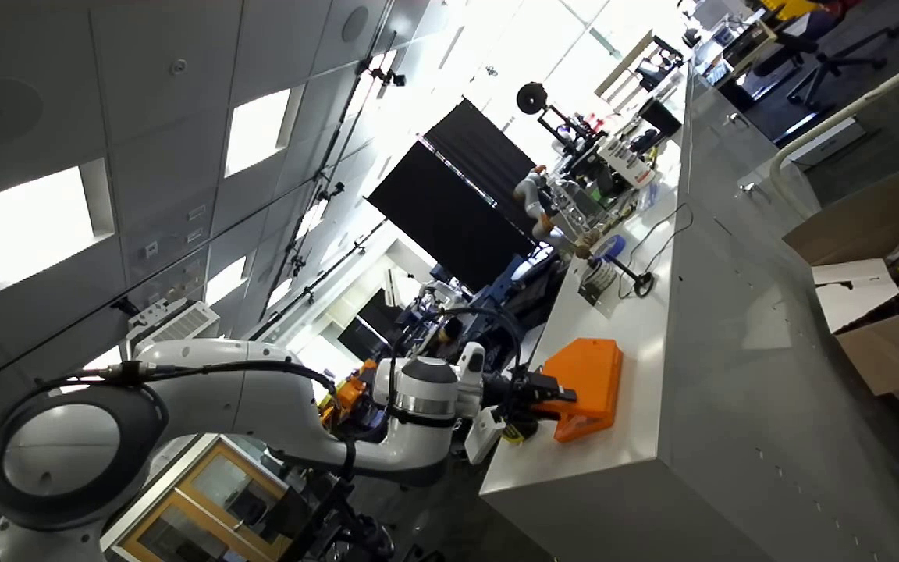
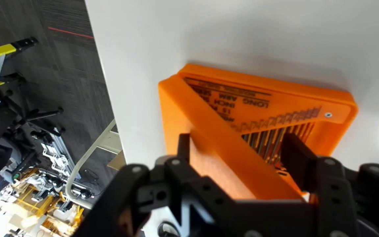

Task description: Close the orange box

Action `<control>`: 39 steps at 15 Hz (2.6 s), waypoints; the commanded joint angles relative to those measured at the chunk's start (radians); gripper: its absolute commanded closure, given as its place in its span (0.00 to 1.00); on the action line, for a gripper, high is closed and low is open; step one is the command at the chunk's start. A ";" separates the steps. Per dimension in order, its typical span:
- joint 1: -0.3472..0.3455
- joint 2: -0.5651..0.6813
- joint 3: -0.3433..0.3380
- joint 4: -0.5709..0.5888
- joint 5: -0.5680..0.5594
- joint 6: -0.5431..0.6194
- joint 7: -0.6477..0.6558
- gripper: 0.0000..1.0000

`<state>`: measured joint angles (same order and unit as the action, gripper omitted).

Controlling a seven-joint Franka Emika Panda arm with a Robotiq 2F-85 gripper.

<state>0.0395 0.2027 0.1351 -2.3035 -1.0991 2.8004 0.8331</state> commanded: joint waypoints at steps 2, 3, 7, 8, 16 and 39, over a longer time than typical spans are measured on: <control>0.025 0.016 0.011 0.007 -0.065 -0.022 0.092 0.00; 0.023 0.016 0.015 0.007 -0.074 -0.018 0.107 0.00; 0.017 -0.009 0.041 0.001 -0.071 -0.005 0.128 0.00; 0.016 -0.018 0.049 -0.002 -0.066 -0.004 0.131 0.00; -0.044 -0.137 0.110 -0.065 0.283 0.054 -0.101 0.00; 0.019 -0.297 -0.008 -0.146 1.122 0.015 -0.805 0.00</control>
<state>0.0378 -0.0939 0.1477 -2.4504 0.0254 2.8190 0.0268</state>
